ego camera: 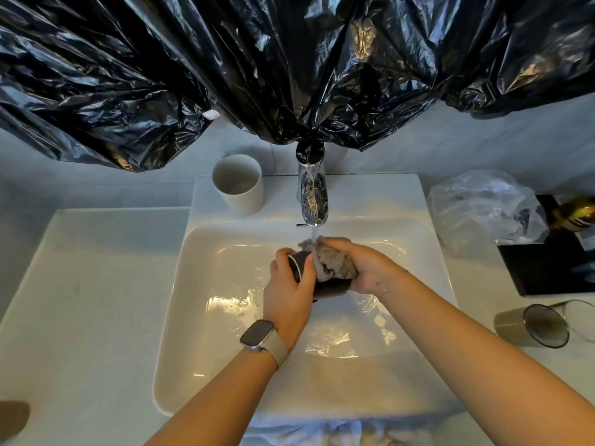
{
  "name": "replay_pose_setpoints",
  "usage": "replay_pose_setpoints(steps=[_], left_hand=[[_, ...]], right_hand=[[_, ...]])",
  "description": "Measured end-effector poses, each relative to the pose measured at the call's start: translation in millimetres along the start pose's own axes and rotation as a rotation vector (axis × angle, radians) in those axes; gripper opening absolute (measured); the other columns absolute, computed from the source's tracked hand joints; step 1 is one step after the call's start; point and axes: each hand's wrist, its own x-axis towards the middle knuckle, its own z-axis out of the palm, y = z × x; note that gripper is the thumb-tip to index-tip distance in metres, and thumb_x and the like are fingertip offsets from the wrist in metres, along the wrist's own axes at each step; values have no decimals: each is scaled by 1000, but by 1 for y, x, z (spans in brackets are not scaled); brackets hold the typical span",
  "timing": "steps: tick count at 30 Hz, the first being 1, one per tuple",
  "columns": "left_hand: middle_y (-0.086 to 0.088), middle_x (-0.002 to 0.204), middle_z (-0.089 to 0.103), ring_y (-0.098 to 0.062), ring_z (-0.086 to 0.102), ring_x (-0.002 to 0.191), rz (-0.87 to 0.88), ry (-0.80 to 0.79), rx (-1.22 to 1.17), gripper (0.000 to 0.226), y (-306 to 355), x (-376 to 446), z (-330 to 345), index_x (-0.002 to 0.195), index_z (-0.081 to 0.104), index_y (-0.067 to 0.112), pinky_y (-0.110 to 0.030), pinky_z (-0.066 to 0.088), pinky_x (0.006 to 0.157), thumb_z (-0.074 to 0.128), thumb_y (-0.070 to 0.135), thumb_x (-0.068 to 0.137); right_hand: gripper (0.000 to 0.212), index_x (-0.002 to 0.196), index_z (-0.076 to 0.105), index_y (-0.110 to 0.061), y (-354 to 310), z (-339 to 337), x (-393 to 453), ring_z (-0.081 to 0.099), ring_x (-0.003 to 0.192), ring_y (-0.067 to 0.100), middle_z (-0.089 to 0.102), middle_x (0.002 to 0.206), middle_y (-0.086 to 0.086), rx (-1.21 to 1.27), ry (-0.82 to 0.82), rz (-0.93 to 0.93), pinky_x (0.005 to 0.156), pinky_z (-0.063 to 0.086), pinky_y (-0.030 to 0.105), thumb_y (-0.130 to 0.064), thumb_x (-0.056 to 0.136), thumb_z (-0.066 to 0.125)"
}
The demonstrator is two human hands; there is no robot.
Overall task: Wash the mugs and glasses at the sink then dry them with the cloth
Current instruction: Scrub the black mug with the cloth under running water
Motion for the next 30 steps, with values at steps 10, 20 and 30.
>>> replay_pose_setpoints(steps=[10, 20, 30], left_hand=[[-9, 100, 76, -21, 71, 89, -608, -529, -614, 68, 10, 38, -25, 104, 74, 14, -28, 53, 77, 22, 58, 101], [1, 107, 61, -21, 64, 96, -64, -30, -118, 44, 20, 13, -14, 113, 42, 27, -41, 56, 81, 34, 65, 95], [-2, 99, 74, -19, 74, 86, -413, -381, -459, 53, 16, 36, -26, 109, 63, 23, -34, 61, 67, 25, 58, 102]], right_hand=[[31, 101, 72, -21, 37, -1, -16, 71, 93, 11, 76, 95, -4, -529, -96, -465, 78, 58, 24, -14, 73, 84], [20, 100, 76, -19, -18, -8, -5, 71, 98, 24, 74, 104, 8, -217, -338, -67, 83, 57, 37, -24, 82, 68], [24, 102, 72, -17, 21, -2, -7, 72, 95, 20, 77, 94, 1, -414, -170, -401, 77, 58, 27, -13, 79, 79]])
